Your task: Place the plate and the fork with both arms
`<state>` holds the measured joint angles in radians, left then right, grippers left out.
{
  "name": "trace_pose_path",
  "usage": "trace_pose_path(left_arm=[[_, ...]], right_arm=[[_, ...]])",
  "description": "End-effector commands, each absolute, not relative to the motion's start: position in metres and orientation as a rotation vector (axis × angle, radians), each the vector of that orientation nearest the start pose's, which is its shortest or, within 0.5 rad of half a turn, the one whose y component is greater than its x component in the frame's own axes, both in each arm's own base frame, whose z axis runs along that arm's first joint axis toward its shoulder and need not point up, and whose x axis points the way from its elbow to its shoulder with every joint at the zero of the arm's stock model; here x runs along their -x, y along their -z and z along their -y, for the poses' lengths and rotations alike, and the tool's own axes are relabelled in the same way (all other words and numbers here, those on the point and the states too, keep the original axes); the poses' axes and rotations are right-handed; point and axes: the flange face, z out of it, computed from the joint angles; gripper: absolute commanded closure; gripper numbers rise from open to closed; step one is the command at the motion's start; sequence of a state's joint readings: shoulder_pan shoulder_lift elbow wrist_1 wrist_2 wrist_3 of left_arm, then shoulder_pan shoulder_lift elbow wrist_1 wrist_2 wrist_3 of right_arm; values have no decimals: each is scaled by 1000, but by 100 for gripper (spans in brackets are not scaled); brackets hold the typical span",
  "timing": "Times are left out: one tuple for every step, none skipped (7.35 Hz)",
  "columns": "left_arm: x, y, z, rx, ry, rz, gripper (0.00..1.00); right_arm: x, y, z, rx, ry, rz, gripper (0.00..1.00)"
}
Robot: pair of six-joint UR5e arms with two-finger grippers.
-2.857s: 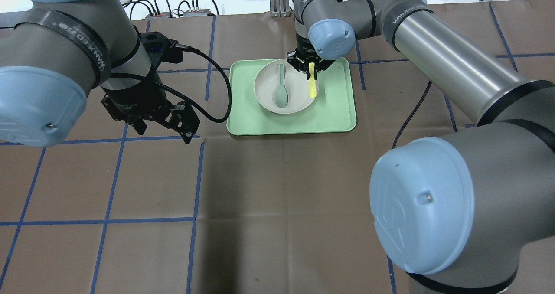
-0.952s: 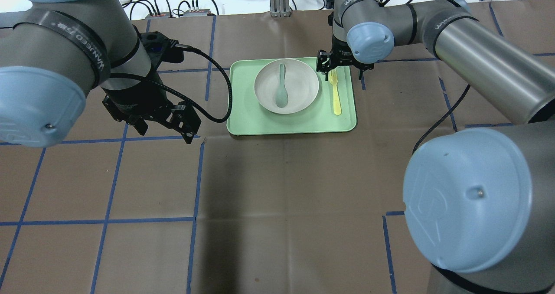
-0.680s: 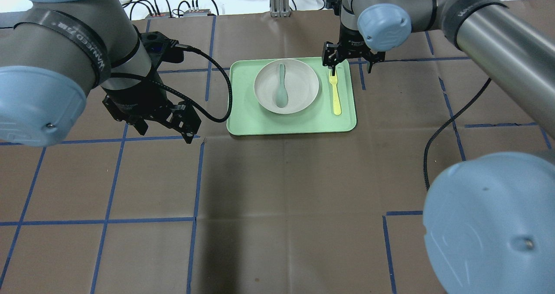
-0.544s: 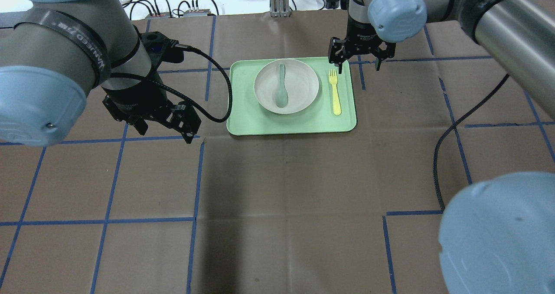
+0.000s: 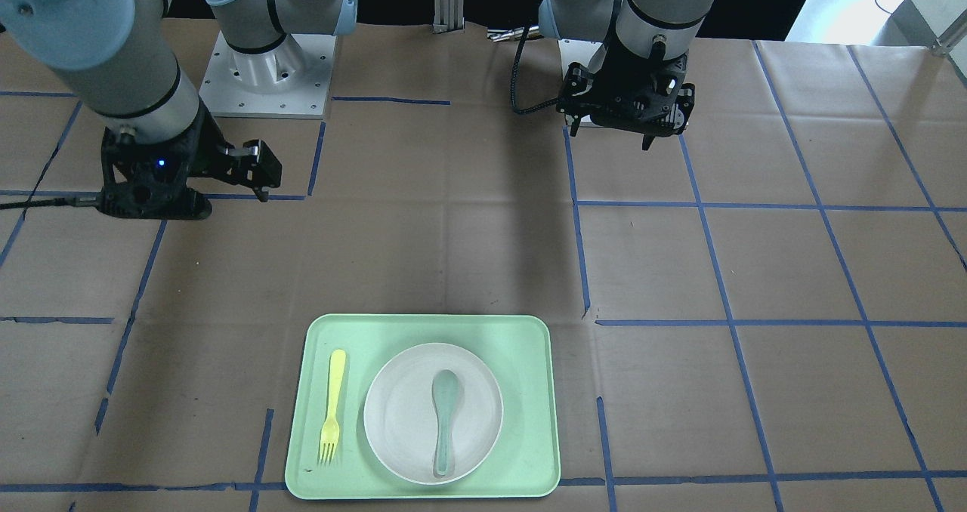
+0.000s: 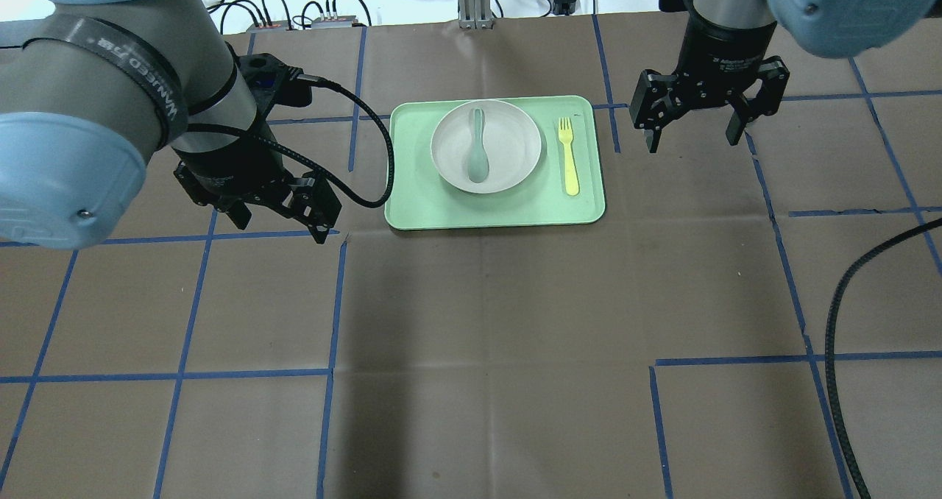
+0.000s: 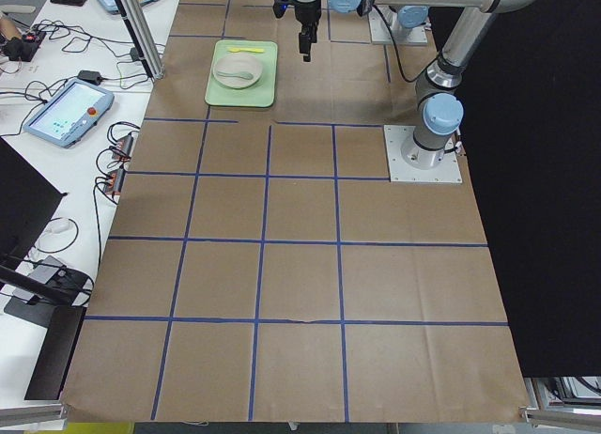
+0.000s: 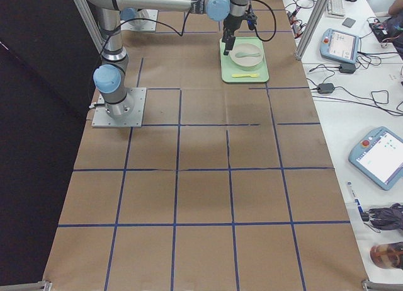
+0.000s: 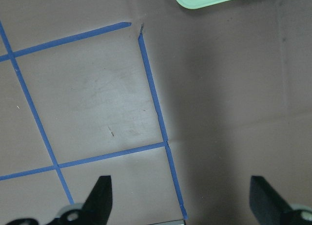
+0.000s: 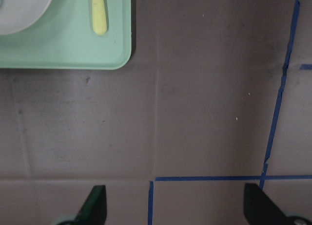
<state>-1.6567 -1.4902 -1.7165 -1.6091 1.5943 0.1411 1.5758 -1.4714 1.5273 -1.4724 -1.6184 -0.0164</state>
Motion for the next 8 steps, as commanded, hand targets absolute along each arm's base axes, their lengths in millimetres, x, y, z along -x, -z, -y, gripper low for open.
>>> trace_pose_path(left_arm=[[168, -451, 432, -355, -164, -3094, 0], [168, -453, 432, -355, -157, -3094, 0], [168, -454, 431, -355, -152, -3093, 0], [168, -453, 432, -355, -156, -3094, 0], [168, -454, 431, -355, -152, -3094, 0], [168, -454, 431, -355, -152, -3094, 0], [168, -455, 430, -355, -152, -3094, 0], [168, -455, 430, -355, -152, -3094, 0]], right_arm=[[-129, -469, 468, 32, -145, -3179, 0], [-128, -474, 472, 28, -79, -3180, 0], [-129, -483, 473, 13, -47, -3179, 0], [-130, -483, 473, 15, -47, -3179, 0], [-129, -483, 473, 13, -49, -3179, 0], [-130, -483, 473, 16, -49, -3181, 0], [-130, -483, 473, 18, -49, -3181, 0], [-130, -483, 473, 18, -49, -3181, 0]])
